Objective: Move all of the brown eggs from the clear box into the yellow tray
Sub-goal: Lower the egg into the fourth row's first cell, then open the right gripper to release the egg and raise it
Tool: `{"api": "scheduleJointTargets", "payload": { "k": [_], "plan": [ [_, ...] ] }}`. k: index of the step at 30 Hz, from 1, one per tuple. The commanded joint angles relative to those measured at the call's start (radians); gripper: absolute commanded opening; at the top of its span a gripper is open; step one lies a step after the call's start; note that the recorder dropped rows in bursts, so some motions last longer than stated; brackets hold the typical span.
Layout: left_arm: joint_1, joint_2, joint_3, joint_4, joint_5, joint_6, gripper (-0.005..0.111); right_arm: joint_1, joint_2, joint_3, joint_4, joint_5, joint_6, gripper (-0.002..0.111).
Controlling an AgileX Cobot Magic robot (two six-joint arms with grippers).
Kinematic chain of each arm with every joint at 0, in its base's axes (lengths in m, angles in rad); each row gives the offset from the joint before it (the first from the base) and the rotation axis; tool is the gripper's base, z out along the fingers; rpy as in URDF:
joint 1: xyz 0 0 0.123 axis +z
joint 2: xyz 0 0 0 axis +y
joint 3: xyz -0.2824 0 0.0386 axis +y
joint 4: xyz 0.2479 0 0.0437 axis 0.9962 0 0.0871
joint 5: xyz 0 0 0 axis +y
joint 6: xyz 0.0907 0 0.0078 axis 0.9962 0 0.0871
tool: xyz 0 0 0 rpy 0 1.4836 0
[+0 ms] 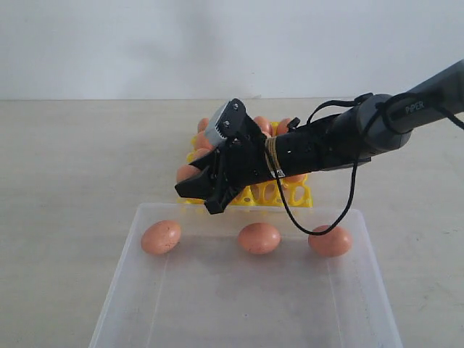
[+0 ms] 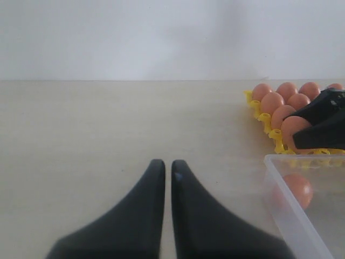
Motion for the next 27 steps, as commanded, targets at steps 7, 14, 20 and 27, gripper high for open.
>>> {"api": "scheduleJointTargets", "payload": {
  "k": [7,14,20,27],
  "plan": [
    [-0.009,-0.002,0.004,-0.001,0.0,0.003,0.004,0.01,-0.001,-0.009,-0.007,0.048,-0.062,0.004],
    [-0.009,-0.002,0.004,-0.001,0.0,0.003,0.004,0.04,-0.001,-0.009,-0.01,0.09,-0.077,0.054],
    [-0.009,-0.002,0.004,-0.001,0.0,0.003,0.004,0.042,-0.003,-0.009,0.043,0.109,-0.077,0.054],
    [-0.009,-0.002,0.004,-0.001,0.0,0.003,0.004,0.042,-0.267,-0.011,0.043,0.218,0.091,0.054]
  ]
}}
